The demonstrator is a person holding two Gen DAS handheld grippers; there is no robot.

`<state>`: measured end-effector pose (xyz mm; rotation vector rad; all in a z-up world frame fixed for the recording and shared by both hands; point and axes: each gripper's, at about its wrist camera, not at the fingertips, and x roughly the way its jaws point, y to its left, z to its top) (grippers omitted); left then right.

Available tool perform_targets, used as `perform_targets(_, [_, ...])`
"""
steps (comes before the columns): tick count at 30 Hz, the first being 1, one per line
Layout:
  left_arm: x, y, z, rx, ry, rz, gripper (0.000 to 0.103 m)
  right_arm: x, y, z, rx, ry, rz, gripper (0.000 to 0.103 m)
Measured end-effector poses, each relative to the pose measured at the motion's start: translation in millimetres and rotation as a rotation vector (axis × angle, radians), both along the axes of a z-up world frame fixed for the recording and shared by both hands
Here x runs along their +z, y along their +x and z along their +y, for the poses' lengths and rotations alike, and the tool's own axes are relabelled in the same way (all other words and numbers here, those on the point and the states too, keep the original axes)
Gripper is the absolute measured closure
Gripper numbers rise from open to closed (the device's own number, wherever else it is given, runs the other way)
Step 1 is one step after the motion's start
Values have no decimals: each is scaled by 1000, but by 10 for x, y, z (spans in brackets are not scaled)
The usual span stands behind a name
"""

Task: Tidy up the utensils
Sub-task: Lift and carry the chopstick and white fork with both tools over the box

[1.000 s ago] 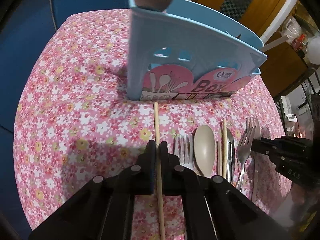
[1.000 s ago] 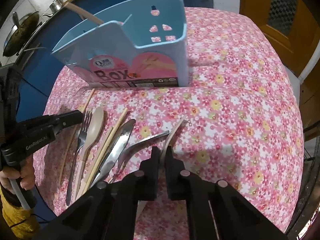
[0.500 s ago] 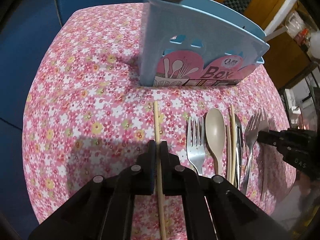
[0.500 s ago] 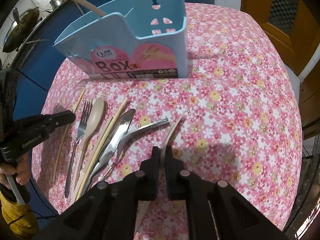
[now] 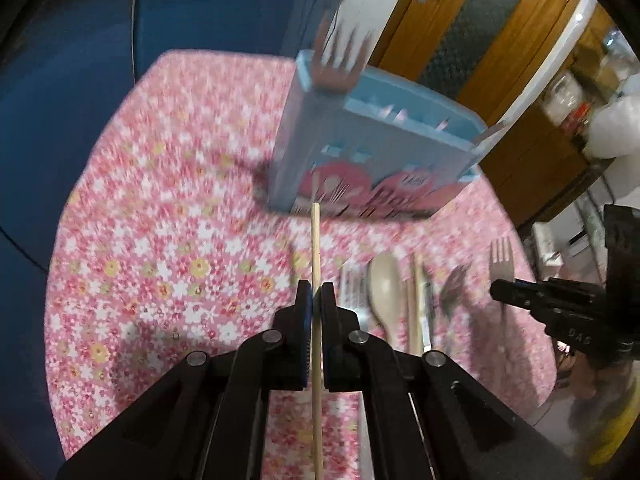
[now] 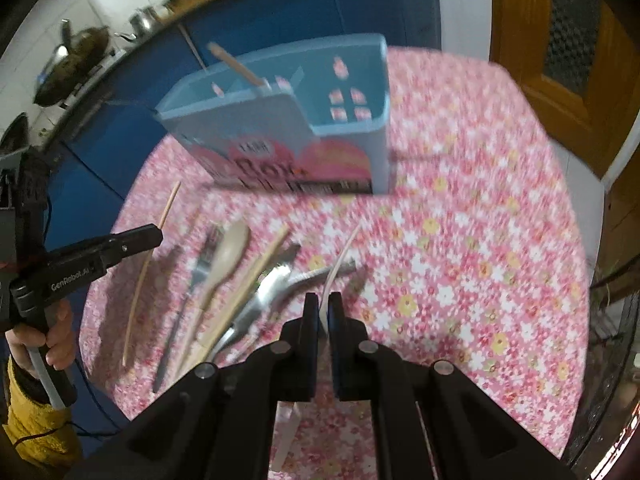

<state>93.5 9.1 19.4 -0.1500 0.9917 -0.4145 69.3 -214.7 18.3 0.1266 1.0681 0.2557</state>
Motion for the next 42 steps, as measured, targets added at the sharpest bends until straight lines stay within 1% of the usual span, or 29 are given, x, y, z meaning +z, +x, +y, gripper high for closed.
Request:
perform_targets(4, [256,-169,79,4,-45,-97,101,226,-123,29,-2,-12,-108,97])
perform_targets(6, [378,-247,100,11,-61,-151,101,305,-171,56,-7,-16,-148,97])
perform_targets(8, [468,-297,113,19,-66,-195,101,409,-225,64,-13,-20,-199,97])
perform_targets(9, [540,-333,121,28,-68,-235,101,450,-214,88,-18,-23,-216,97])
perform_targets(11, [631,-330,54,37,-66,-281,101,562,-242,90,-27,-29,-266,97])
perform_targets(12, [701,-343,47,41,-66,-318,101,605,-247,107,-31,-35,-290,97])
perform_targets(15, [871,-266,-22,56,-72,-380,101,744,-269,88,-41,-41,-349,97])
perform_targets(19, [1042,-151,-79,89,-85,-433,101,862,-209,157,-51,-36,-407,97])
perform_targets(22, [1178,-56,-130,102,-96,-478,101,943,-156,186,-46,-50,-445,97])
perform_targets(25, [1304,49,-199,119,-101,-536,101,1007,-89,186,-42,-59,-463,97])
perform_targets(29, [1407,199,-266,148,-109,-590,101,1087,37,157,-55,-80,-488,97])
perform_targets(33, [1434,361,-307,198,-93,-636,101,1160,147,89,-91,-110,-540,97])
perform_targets(37, [1398,564,-330,248,-76,-682,101,1205,306,26,-117,-121,-581,97])
perform_targets(42, [1282,832,-327,289,-90,-711,101,1199,565,-19,-136,-134,-626,97])
